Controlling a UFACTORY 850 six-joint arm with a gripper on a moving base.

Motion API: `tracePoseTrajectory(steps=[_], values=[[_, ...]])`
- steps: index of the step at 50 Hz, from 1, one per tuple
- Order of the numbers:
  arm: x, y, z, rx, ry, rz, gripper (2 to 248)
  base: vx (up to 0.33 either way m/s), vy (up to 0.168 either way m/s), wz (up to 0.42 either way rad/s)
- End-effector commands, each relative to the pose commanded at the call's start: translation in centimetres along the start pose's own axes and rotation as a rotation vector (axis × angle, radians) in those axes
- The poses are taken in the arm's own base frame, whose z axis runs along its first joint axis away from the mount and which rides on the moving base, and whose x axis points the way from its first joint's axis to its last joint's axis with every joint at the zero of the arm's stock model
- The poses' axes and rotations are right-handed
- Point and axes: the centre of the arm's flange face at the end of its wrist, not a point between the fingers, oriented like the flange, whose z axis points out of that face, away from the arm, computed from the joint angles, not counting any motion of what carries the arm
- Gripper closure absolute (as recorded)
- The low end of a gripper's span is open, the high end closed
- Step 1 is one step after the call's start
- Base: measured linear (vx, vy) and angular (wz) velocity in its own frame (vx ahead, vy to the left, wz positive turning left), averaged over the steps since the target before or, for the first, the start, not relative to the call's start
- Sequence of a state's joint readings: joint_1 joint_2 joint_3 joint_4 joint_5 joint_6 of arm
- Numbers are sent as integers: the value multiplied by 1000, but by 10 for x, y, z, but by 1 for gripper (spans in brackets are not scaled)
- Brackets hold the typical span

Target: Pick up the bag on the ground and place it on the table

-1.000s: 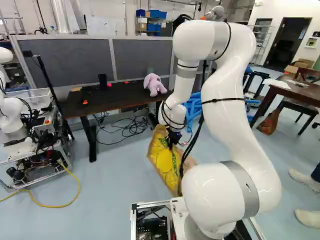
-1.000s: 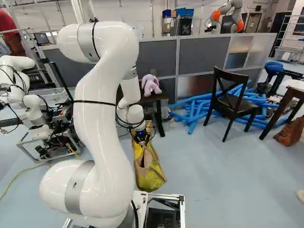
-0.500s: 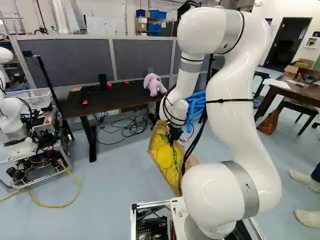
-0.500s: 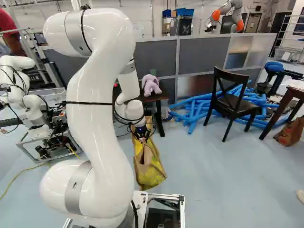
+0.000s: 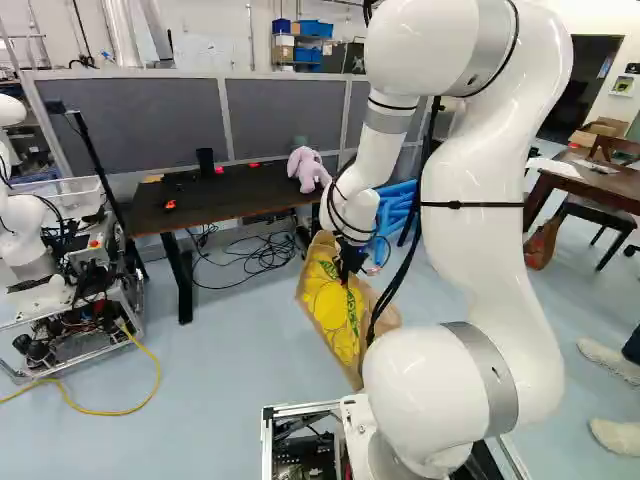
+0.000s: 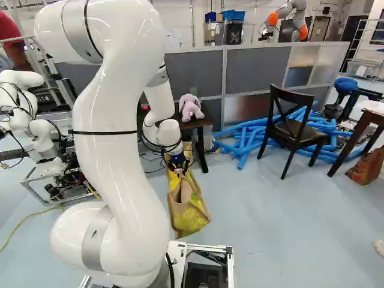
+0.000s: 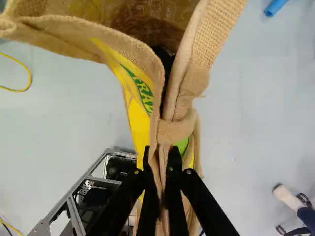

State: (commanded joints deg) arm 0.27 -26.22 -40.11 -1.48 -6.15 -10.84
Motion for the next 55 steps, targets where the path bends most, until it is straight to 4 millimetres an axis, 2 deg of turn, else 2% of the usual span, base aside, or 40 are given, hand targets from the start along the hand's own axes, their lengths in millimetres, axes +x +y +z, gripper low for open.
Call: tracePoseTrajectory(steps=[55], values=[[7,3,-77,-4,-7,2,228,0,0,0]])
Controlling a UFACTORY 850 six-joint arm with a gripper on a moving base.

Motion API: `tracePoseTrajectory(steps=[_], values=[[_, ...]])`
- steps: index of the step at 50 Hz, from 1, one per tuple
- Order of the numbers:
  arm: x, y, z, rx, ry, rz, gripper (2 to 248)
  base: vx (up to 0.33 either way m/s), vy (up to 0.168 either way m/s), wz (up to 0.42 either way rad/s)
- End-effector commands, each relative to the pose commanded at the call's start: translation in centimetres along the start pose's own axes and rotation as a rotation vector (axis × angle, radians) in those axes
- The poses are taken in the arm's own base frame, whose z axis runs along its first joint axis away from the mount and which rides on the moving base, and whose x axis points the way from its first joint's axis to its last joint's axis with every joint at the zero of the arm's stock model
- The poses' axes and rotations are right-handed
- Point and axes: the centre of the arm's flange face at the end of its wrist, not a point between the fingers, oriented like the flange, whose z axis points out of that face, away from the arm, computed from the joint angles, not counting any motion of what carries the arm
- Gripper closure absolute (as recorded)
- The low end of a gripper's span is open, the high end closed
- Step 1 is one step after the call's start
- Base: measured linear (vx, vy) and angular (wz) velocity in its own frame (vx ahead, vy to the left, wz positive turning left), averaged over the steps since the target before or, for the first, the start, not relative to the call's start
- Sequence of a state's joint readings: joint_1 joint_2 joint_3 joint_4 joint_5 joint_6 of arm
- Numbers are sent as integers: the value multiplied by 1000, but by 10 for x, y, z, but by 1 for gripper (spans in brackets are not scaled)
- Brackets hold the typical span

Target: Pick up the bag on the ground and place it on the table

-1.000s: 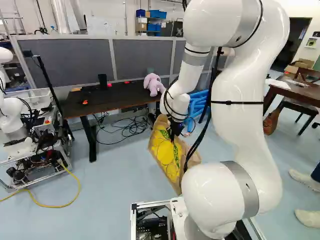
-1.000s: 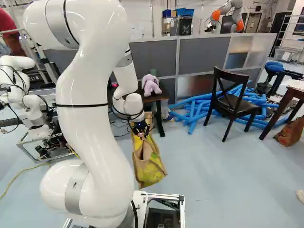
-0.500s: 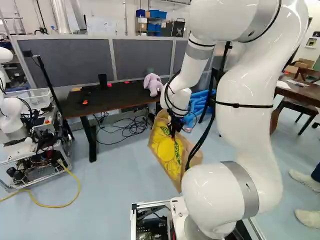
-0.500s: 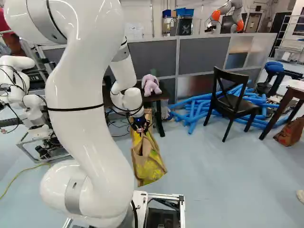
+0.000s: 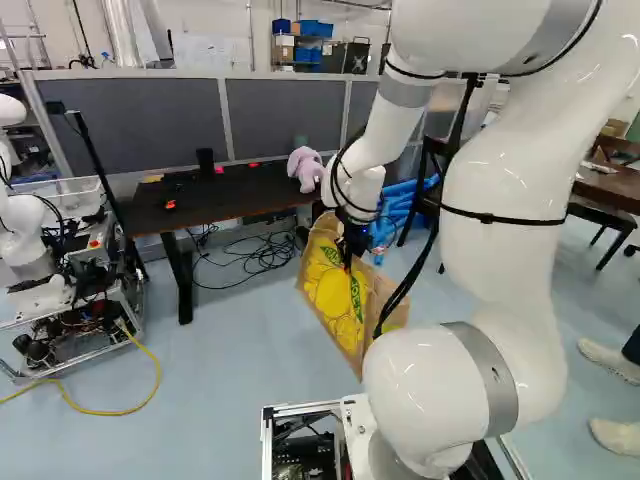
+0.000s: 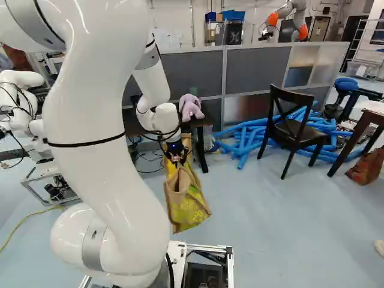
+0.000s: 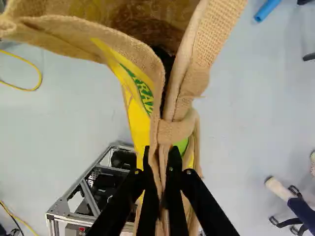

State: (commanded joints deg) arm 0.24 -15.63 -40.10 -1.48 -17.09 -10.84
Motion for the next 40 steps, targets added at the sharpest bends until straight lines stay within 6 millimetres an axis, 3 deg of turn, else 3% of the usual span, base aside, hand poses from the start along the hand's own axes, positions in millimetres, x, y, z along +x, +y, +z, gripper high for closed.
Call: tracePoseTrajectory(steps=[40], values=[[3,2,-57,-2,-10,2,228,0,0,0]])
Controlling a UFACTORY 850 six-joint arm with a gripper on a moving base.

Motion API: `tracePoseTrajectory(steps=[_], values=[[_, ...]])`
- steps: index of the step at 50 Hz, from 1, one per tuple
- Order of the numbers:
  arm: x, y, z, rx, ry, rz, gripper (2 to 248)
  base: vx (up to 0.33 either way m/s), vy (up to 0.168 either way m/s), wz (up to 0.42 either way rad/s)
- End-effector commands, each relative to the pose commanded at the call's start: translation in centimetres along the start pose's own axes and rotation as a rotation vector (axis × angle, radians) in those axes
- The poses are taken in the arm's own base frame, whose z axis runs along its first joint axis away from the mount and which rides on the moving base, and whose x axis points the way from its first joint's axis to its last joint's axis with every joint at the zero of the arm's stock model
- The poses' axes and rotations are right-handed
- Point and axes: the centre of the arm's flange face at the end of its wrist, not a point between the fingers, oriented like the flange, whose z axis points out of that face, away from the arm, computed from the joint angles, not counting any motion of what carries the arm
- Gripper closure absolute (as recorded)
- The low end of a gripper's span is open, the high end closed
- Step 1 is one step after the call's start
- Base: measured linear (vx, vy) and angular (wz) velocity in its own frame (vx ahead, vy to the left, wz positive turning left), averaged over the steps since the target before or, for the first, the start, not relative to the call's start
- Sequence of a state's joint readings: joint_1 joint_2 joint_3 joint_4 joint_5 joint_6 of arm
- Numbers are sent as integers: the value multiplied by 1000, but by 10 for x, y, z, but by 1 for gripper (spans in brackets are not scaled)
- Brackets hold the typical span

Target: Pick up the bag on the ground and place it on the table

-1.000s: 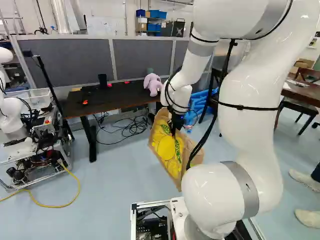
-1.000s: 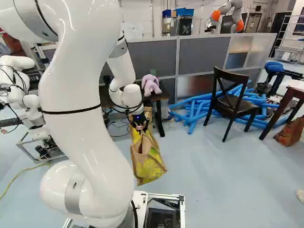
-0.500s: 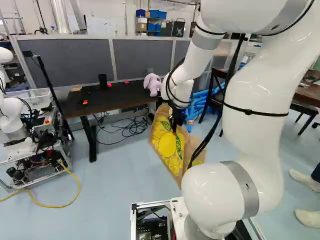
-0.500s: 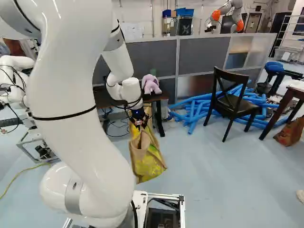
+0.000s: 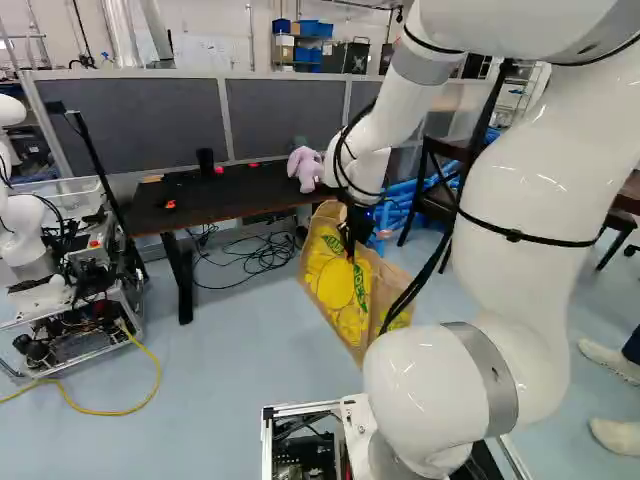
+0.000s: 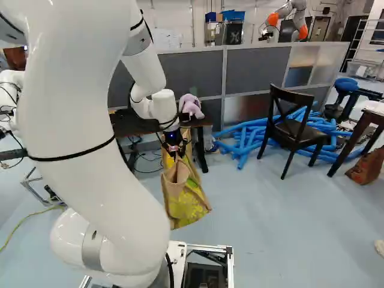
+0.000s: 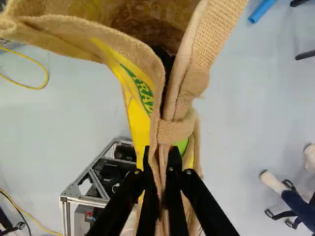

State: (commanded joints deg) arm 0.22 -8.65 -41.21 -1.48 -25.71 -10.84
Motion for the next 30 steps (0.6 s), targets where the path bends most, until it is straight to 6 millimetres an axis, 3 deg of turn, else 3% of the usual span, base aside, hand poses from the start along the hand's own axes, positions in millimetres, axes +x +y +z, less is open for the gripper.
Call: tracePoseTrajectory(steps=[30], values=[[-2,0,-44,-1,-6,2,228,0,0,0]])
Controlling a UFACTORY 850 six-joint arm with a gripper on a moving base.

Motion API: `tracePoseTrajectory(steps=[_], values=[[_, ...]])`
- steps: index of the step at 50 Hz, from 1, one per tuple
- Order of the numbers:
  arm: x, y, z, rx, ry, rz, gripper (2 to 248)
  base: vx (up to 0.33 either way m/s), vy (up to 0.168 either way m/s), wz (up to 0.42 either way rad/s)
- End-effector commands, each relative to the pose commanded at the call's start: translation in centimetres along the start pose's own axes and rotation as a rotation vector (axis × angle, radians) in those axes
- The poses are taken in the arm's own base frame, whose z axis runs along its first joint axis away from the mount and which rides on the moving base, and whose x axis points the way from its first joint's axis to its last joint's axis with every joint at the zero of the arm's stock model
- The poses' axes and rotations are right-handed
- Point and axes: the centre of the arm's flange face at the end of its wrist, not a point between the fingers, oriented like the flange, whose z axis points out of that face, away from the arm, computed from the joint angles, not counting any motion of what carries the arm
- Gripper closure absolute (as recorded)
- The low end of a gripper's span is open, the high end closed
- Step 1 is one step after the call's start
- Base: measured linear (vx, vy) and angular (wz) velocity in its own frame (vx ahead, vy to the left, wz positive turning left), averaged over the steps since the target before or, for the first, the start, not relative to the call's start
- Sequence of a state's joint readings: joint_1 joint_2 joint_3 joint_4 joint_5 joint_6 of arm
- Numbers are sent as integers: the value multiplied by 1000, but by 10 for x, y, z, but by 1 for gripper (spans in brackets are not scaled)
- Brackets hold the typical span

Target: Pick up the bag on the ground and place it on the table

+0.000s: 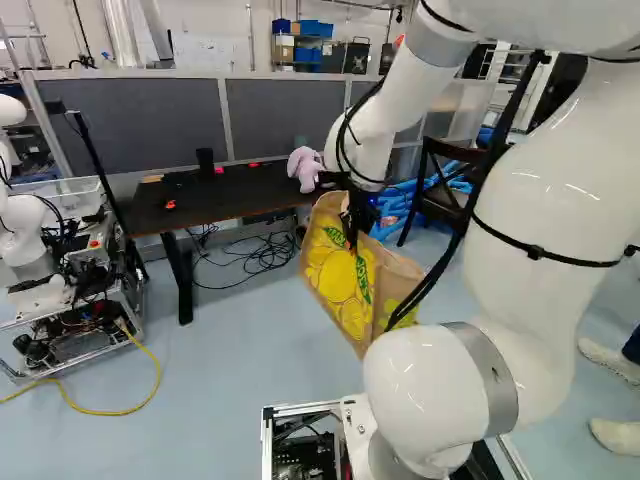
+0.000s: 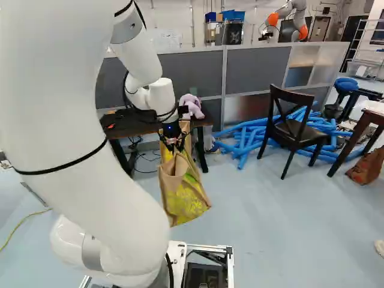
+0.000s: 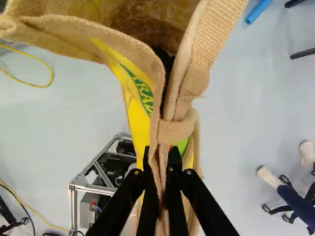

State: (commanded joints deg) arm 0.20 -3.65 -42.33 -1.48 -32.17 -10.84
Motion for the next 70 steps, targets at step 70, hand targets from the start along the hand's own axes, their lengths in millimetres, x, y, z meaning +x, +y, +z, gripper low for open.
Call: tracePoseTrajectory(steps=[70], values=[[0,2,-103,-3,-12,5,228,0,0,0]])
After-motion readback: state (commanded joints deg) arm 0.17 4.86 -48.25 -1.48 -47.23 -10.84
